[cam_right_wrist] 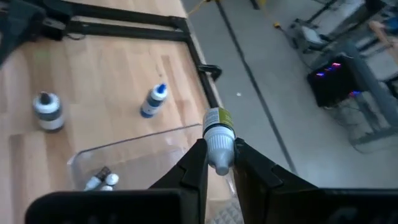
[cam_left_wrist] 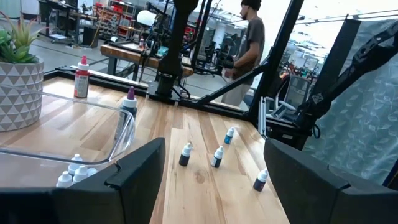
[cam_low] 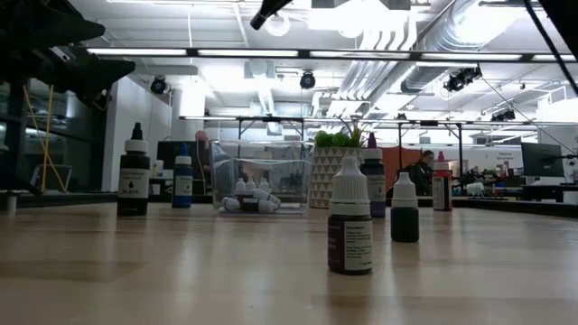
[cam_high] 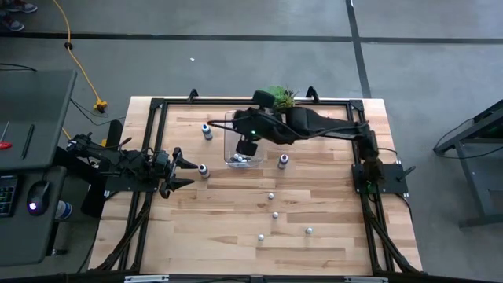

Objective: Pick & Place food coloring
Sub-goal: Put the small green food coloring bottle into the transparent bin

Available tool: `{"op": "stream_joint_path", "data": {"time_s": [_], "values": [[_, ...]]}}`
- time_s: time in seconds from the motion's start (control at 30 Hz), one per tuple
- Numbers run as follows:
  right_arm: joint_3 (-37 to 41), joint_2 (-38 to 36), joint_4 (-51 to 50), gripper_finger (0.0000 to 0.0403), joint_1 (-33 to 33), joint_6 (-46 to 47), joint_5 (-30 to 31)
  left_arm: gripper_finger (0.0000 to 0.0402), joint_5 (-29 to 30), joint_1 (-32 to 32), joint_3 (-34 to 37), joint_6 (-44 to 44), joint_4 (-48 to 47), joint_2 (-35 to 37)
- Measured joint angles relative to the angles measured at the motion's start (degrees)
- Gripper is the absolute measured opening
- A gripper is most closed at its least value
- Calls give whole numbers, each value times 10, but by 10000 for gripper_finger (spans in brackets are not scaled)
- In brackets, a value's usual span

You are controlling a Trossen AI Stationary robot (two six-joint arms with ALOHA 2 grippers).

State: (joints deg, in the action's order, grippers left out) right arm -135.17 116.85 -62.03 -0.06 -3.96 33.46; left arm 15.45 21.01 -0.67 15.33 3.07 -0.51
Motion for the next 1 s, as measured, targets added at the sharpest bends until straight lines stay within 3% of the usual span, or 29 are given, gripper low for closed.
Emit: {"op": "stream_joint_path", "data": {"time_s": [0.2,0.53,0.8,1.0], "values": [[49,-6,28,53,-30,12,-113,271,0,0,0,0,0,0],[79,38,-18,57,-94,54,-223,271,0,0,0,0,0,0],[79,103,-46,54,-115,56,-277,271,0,0,0,0,0,0],[79,139,-91,58,-118,65,-280,271,0,0,0,0,0,0]]}}
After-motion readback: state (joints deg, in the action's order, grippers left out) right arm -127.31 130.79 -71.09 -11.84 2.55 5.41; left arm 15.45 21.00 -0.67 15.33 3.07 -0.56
